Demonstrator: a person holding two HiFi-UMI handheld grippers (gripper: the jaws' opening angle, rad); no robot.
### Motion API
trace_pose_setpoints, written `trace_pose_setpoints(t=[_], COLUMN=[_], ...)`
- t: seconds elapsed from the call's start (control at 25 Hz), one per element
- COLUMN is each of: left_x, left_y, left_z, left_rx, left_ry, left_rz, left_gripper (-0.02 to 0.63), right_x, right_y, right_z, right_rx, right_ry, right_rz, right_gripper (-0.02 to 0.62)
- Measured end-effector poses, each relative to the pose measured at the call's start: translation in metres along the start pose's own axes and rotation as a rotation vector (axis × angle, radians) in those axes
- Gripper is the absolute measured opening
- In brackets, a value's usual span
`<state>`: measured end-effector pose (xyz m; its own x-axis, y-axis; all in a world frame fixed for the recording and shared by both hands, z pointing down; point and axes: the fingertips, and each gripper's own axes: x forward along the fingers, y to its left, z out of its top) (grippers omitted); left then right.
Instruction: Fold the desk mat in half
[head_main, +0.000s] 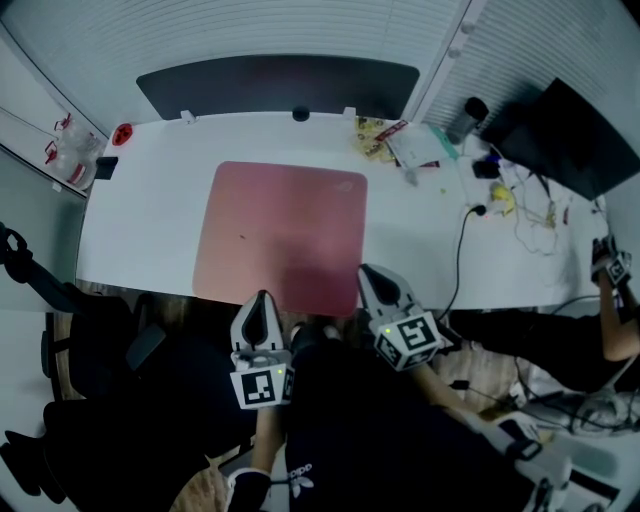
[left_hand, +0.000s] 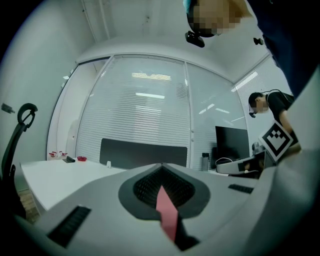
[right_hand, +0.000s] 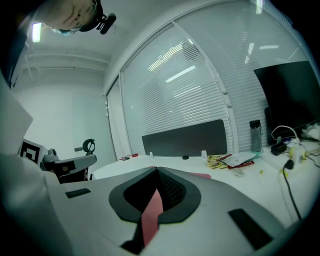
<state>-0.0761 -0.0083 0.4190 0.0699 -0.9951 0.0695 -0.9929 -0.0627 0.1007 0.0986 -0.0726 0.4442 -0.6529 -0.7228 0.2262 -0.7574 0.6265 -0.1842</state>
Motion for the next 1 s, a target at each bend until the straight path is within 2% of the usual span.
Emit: trace_pose_setpoints(t=[0.24,0.6,1.0], left_x=[0.012,0.031,0.034], left_y=[0.017,0.048,0.038], left_z=[0.008,0.025,0.023], left_rx=[-0.006,0.045,0.036], left_ry=[-0.008,0.011,0.022], left_rz=[-0.02,-0.075,-0.156], left_gripper=[0.002,0.002,0.002], right_x=[0.019,0.042,0.028], right_y=[0.005,0.024,0.022], right_z=[0.007,0.018,0.016], right_rx=[0.011,0.03,0.046], right_ry=[-0.002,0.008,-0.012], right_rz=[-0.024,-0.051,-0.118], right_gripper=[0.002,0.002,0.002])
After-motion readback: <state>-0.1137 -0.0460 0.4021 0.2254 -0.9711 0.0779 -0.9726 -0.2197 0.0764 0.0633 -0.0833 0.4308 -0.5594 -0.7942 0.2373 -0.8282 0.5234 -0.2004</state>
